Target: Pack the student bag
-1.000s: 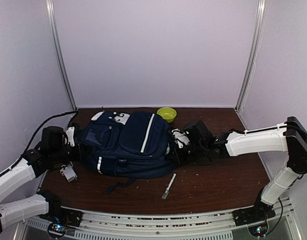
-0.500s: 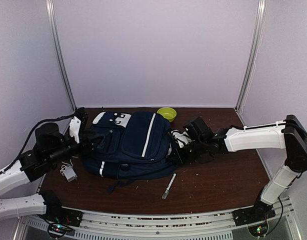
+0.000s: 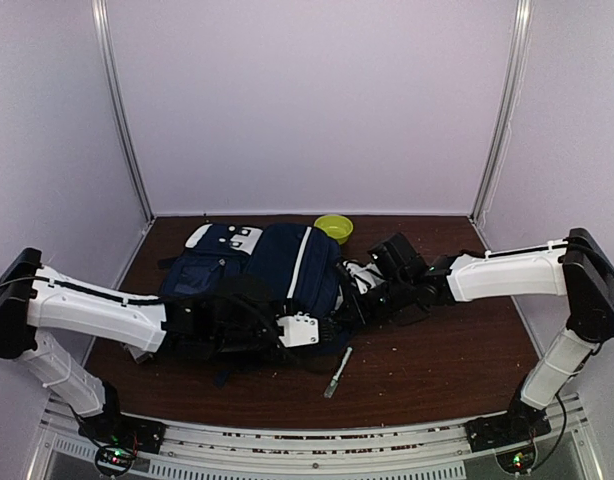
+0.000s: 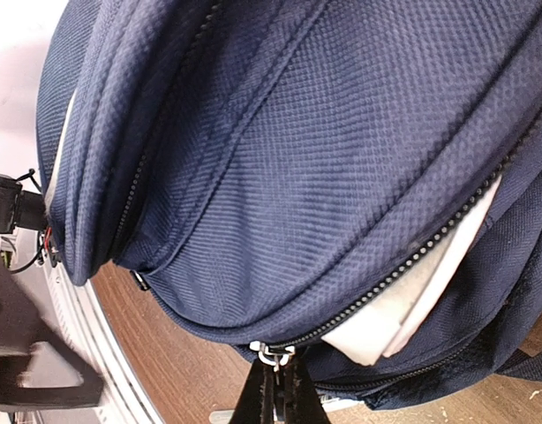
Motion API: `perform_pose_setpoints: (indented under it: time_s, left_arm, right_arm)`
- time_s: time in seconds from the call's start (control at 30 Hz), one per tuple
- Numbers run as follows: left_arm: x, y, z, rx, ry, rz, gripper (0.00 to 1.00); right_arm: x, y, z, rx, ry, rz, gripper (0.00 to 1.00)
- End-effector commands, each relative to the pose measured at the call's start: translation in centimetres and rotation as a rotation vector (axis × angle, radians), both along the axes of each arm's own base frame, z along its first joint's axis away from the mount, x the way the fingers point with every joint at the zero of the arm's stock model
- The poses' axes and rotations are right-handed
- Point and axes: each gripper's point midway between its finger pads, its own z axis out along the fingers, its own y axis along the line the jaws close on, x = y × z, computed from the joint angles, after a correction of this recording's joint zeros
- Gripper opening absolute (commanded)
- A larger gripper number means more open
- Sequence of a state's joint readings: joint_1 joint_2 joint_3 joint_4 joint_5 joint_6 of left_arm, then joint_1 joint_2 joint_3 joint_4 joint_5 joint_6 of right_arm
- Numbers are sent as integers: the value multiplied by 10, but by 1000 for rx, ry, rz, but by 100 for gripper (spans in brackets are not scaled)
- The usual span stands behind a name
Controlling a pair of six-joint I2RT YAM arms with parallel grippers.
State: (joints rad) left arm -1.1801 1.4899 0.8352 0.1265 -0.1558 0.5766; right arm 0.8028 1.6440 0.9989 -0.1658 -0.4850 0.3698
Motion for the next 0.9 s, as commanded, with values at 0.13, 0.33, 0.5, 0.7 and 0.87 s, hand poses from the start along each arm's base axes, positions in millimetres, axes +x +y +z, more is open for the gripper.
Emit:
perform_pose_setpoints:
  time_s: [0.13, 0.33, 0.5, 0.7, 0.87]
  left_arm:
    - [46, -26, 7, 92, -238, 124, 61]
    - [75, -9, -12, 199, -322, 298, 49]
    - [72, 0, -34, 226, -219, 327, 56]
    - [93, 15, -56, 276, -154, 429, 50]
    - [99, 31, -52, 284, -133, 490, 35]
  right_arm:
    - [-4, -3, -9, 13, 65, 1, 0]
    - [-2, -8, -9, 5, 72, -15, 0]
    - [2, -11, -14, -4, 84, -31, 0]
    - [3, -10, -12, 4, 93, -27, 0]
    - [6, -18, -16, -38, 78, -50, 0]
